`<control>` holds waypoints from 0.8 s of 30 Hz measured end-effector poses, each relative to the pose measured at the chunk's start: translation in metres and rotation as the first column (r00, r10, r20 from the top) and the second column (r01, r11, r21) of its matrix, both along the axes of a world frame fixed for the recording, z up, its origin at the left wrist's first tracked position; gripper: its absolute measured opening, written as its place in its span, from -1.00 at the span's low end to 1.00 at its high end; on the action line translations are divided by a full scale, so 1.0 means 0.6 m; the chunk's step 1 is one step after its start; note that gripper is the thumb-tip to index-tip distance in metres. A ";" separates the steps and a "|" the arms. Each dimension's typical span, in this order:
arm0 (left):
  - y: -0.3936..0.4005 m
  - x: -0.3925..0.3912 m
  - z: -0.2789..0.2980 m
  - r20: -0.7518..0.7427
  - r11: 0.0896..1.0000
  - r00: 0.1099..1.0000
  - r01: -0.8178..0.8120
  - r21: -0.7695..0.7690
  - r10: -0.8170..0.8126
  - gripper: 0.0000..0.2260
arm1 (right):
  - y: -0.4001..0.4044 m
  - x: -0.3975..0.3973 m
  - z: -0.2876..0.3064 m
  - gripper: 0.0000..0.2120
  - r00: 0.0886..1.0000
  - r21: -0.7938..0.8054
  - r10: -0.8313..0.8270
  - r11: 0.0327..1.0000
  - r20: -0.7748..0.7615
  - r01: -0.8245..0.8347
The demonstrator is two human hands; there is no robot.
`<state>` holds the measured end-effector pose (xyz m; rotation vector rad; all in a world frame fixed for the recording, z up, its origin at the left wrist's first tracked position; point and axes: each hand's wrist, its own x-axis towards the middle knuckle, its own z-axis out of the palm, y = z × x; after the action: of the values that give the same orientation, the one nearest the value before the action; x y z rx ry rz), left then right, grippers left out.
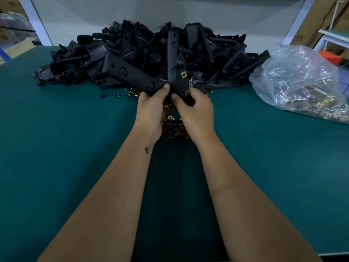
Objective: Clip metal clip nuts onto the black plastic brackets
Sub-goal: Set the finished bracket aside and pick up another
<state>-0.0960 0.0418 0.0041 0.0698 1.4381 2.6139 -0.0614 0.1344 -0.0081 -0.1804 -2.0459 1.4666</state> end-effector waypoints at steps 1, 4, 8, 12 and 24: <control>0.000 0.003 0.002 0.005 1.000 1.000 0.002 -0.011 -0.002 -0.92 | 0.004 0.005 0.001 -0.95 1.000 -0.008 -0.003 1.000 0.000 0.003; 0.004 0.016 0.011 0.015 0.999 1.000 -0.003 -0.046 0.004 -0.94 | 0.022 0.031 0.010 -0.82 0.999 -0.122 -0.051 0.991 0.019 0.053; 0.039 0.052 0.029 0.006 1.000 1.000 -0.018 0.016 0.018 -0.92 | 0.053 0.079 0.030 -0.92 0.990 -0.426 -0.135 0.899 -0.047 0.102; 0.132 0.135 0.044 0.056 0.994 0.996 0.059 0.090 -0.064 -0.93 | 0.087 0.149 0.049 -0.91 0.957 -0.649 -0.258 0.753 -0.136 0.111; 0.379 0.483 0.018 -0.065 0.736 0.733 0.671 -0.089 -0.677 -0.82 | 0.311 0.592 -0.024 -0.81 0.540 -0.808 -0.818 0.449 -0.201 0.380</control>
<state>0.1939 0.2691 0.0147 0.6012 1.2023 1.9746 0.2937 0.3210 -0.0227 -0.6584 -0.6720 1.4291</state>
